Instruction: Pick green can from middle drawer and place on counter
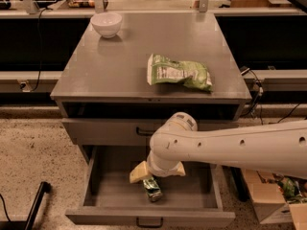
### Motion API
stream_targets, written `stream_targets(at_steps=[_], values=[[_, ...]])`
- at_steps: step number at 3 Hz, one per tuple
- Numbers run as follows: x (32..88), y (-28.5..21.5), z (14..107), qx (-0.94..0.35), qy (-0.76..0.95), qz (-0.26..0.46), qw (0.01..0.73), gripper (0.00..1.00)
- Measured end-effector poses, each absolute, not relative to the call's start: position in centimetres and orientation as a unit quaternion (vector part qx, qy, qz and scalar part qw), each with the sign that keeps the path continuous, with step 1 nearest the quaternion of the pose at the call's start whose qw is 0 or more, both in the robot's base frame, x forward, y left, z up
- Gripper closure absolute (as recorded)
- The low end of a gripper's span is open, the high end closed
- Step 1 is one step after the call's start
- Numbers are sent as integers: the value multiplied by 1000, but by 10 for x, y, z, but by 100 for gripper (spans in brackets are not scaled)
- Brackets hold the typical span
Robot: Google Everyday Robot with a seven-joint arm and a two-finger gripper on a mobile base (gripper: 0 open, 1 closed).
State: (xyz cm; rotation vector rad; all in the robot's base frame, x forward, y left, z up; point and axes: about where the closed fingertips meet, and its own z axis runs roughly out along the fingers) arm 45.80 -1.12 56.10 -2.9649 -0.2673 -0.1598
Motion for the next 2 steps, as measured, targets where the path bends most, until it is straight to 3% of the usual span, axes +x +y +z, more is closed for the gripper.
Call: stream_targets(at_steps=[2], values=[[461, -9, 468, -988, -125, 6, 89, 0]])
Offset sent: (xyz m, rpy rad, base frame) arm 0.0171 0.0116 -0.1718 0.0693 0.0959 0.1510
